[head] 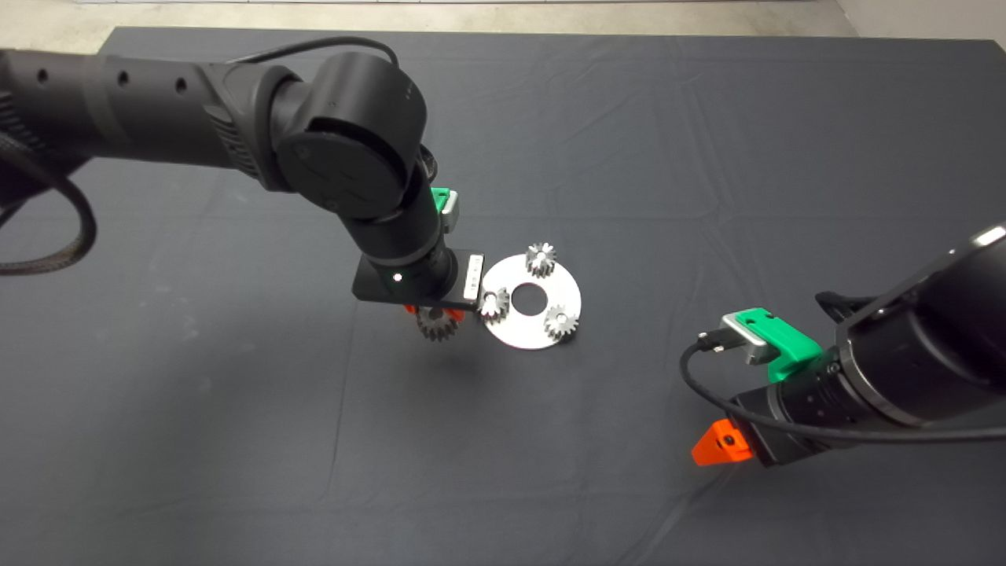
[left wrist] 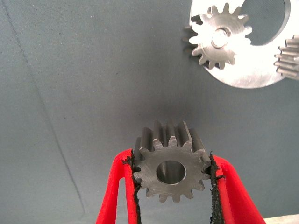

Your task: Remove an incorrectly installed larger gear and replace it with the correct smaller gear

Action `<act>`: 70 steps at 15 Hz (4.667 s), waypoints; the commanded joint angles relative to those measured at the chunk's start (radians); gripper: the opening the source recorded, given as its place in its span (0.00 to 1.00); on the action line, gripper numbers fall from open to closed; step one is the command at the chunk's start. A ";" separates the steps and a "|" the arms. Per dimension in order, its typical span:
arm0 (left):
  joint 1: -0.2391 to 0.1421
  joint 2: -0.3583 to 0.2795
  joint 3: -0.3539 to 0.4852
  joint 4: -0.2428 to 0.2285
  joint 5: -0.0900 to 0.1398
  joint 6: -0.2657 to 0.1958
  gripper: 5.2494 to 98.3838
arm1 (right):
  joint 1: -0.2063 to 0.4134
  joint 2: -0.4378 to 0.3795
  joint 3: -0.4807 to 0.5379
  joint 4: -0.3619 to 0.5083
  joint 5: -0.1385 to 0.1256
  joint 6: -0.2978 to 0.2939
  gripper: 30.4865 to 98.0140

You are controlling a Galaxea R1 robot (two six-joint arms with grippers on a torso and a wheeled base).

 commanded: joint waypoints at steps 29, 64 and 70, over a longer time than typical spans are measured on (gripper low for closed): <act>0.105 -0.040 -0.022 0.052 -0.048 -0.003 0.19 | 0.073 -0.001 0.003 -0.007 -0.027 0.002 1.00; 0.194 -0.027 -0.065 0.132 -0.074 0.018 0.28 | 0.076 0.000 -0.004 -0.006 -0.030 0.002 1.00; 0.197 -0.020 -0.067 0.137 -0.072 0.021 0.36 | 0.076 -0.001 -0.004 -0.006 -0.030 0.000 1.00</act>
